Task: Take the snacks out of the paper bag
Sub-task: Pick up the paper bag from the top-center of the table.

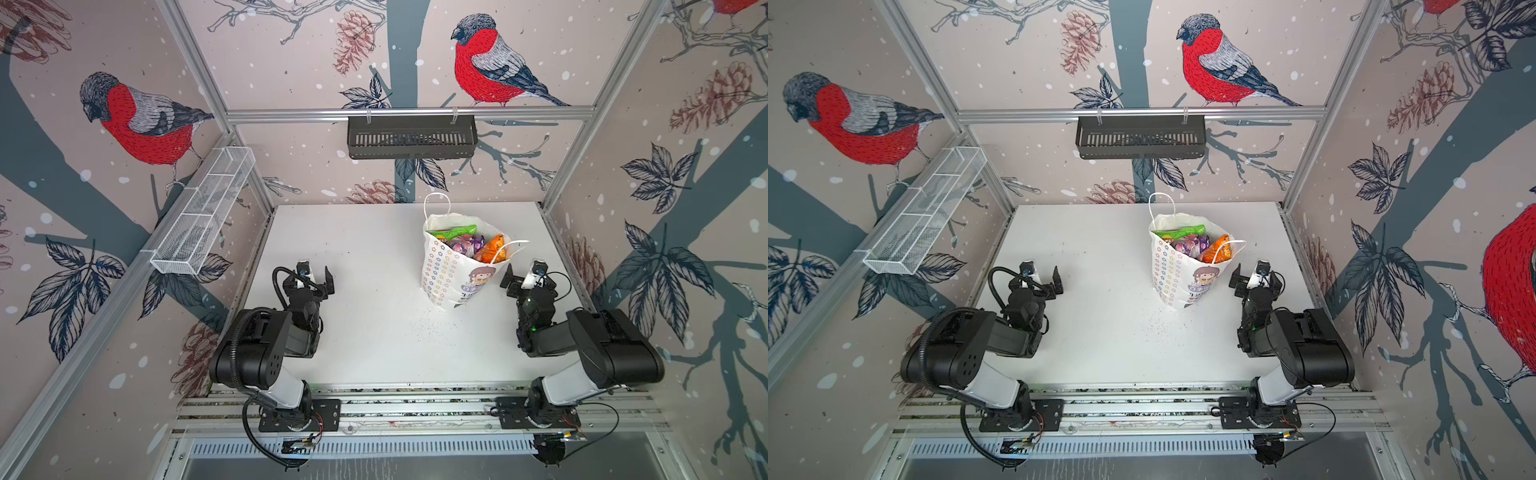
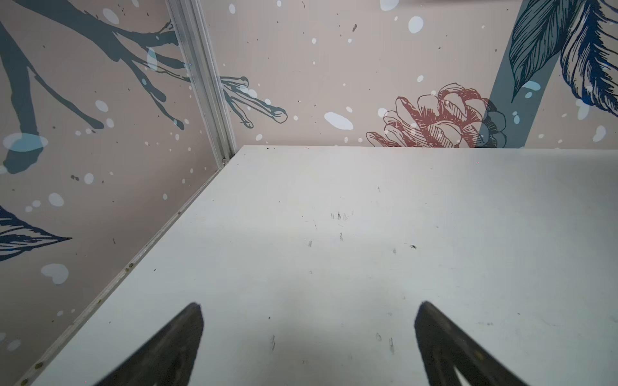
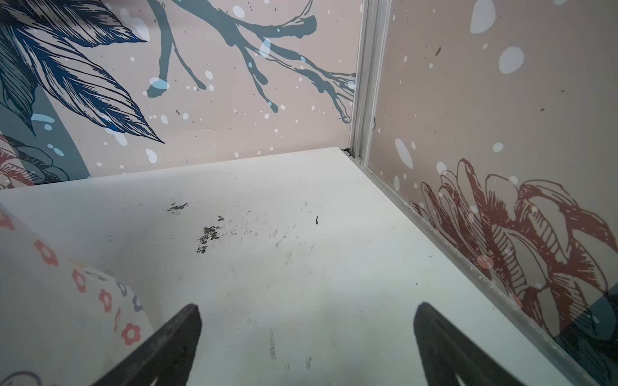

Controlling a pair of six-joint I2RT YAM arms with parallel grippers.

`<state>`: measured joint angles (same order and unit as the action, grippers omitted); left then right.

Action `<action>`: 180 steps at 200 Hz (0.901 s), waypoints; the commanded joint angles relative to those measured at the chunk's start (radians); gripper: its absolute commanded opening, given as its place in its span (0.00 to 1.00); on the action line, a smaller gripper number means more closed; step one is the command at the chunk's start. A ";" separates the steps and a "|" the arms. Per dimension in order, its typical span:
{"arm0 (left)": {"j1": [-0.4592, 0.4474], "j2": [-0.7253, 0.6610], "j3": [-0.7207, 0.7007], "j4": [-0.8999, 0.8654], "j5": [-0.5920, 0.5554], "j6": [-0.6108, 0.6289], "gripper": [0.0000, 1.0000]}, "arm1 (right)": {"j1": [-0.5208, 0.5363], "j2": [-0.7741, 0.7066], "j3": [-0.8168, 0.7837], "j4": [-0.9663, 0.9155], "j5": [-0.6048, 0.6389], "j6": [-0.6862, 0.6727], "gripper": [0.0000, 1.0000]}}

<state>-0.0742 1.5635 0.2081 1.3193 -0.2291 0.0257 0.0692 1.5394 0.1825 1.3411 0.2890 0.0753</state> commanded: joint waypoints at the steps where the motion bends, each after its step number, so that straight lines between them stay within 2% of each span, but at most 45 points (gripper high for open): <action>1: -0.001 -0.001 0.000 0.047 0.006 0.002 0.99 | 0.001 0.002 0.002 0.028 0.009 -0.009 1.00; 19: 0.000 0.000 0.000 0.047 0.006 0.003 0.99 | -0.004 0.002 0.007 0.019 0.001 -0.004 1.00; 38: 0.000 0.000 0.000 0.047 0.007 0.002 0.99 | -0.038 -0.003 0.020 -0.019 -0.068 0.015 1.00; 79: 0.003 -0.002 0.004 0.043 0.010 0.001 0.99 | -0.038 -0.003 0.017 -0.013 -0.067 0.015 1.00; 104: 0.035 -0.005 0.022 0.000 0.063 -0.024 0.99 | -0.037 -0.004 0.017 -0.013 -0.067 0.014 1.00; 180: 0.039 -0.004 0.027 -0.010 0.072 -0.026 0.99 | -0.039 -0.003 0.017 -0.013 -0.067 0.015 1.00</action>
<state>-0.0372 1.5631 0.2295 1.2942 -0.1673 0.0044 0.0315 1.5394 0.1970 1.3174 0.2295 0.0826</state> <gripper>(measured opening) 0.986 0.997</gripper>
